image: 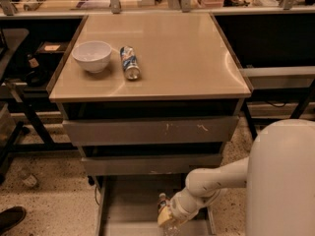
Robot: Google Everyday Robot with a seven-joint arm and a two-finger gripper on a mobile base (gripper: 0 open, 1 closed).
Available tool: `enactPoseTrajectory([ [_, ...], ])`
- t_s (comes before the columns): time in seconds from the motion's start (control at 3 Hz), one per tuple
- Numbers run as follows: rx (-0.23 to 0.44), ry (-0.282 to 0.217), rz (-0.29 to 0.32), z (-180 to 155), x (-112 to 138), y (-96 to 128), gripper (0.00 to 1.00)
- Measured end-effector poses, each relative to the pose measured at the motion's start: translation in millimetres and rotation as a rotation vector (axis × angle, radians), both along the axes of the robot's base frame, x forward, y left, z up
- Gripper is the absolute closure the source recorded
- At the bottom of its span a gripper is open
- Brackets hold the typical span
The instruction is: Place water bottle into bottom drawer
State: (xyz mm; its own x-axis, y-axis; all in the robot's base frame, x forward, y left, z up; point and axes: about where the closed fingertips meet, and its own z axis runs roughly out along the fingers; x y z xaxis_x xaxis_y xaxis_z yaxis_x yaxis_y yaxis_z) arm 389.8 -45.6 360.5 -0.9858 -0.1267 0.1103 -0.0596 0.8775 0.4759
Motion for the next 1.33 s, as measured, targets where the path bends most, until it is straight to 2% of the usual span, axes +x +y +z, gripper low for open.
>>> enactPoseTrajectory([
  [0.33, 0.015, 0.014, -0.046, -44, -1, 21, 1.00],
  [0.67, 0.031, 0.007, -0.089, -76, 8, 31, 1.00],
  [1.33, 0.078, -0.013, -0.145, -116, 28, 41, 1.00],
])
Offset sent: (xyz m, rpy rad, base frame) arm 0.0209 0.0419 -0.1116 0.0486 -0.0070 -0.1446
